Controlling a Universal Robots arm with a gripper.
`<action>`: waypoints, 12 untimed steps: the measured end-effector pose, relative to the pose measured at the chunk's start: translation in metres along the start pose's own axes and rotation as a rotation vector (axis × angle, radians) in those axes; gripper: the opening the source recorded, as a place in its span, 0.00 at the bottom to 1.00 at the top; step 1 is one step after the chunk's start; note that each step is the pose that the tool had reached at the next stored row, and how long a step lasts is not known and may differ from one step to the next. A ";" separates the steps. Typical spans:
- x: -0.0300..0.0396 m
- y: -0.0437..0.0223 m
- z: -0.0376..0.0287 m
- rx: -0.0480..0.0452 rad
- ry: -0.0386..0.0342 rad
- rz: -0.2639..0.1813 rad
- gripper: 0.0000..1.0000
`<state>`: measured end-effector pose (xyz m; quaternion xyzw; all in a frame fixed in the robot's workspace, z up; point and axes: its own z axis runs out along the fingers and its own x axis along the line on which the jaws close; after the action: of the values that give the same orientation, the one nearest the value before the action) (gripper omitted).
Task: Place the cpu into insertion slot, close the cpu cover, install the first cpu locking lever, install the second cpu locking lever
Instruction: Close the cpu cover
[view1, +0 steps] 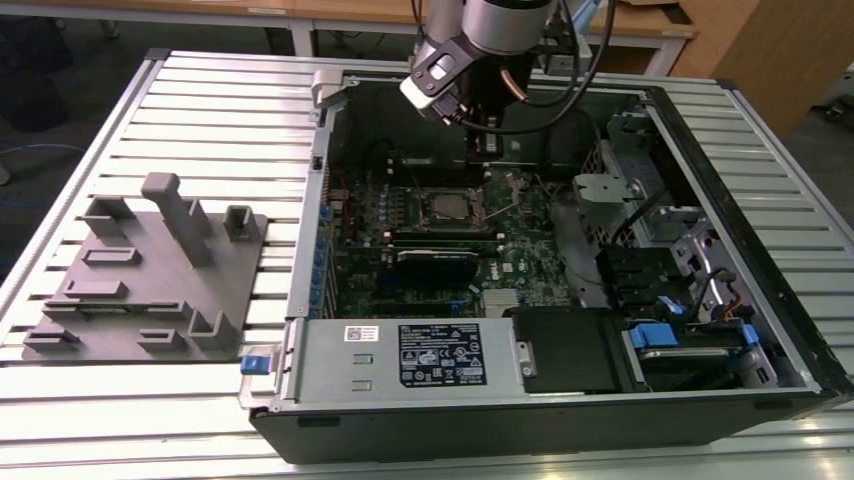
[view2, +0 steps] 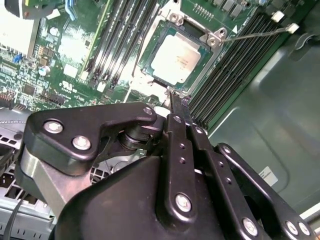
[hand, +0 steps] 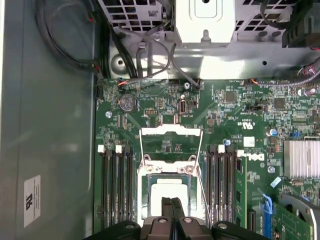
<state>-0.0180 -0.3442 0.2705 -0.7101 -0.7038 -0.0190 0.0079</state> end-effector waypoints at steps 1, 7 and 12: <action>0.0000 0.0004 0.0000 0.0001 -0.0001 0.000 0.11; 0.0000 0.0009 0.0000 0.0000 0.0000 0.000 0.11; 0.0002 0.0081 0.0004 0.0000 0.0000 0.000 0.11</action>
<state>-0.0100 -0.3441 0.2702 -0.7100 -0.7039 -0.0190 0.0080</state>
